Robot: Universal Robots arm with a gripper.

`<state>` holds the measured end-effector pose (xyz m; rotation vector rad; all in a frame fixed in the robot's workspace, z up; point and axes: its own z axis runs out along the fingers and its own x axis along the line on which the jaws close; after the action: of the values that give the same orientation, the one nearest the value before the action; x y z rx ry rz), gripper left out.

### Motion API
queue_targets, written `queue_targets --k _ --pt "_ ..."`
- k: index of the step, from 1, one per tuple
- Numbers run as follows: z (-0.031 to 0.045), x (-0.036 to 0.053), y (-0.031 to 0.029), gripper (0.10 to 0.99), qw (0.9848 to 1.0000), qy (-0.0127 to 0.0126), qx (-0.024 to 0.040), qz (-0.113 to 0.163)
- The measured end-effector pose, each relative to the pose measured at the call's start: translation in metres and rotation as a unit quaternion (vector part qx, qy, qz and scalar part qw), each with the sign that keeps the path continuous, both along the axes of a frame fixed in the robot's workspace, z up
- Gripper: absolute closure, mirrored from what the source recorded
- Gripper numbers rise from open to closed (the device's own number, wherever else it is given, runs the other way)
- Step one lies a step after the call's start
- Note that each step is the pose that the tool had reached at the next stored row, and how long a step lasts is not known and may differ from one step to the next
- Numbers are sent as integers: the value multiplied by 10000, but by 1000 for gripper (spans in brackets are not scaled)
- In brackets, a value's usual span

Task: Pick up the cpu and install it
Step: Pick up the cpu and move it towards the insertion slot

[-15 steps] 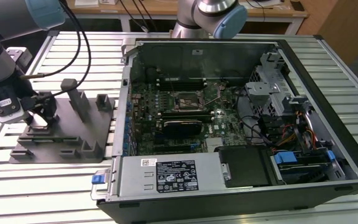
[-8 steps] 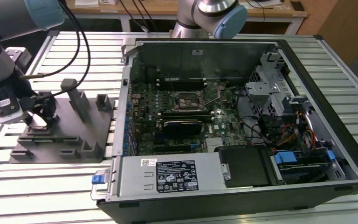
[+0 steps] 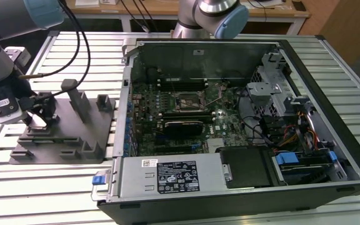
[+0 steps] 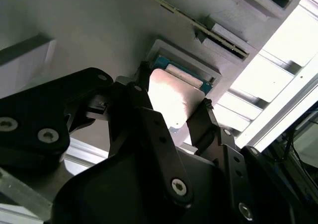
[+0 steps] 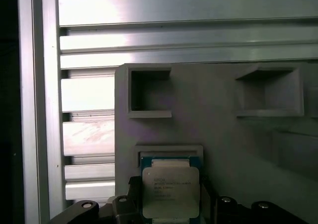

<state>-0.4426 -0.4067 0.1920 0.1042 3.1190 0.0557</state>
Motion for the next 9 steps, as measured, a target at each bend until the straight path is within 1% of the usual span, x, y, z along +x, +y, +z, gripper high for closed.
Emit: queue_targets --k 9 --pt "-51 -9 -20 541 10000 -1 0 -1"
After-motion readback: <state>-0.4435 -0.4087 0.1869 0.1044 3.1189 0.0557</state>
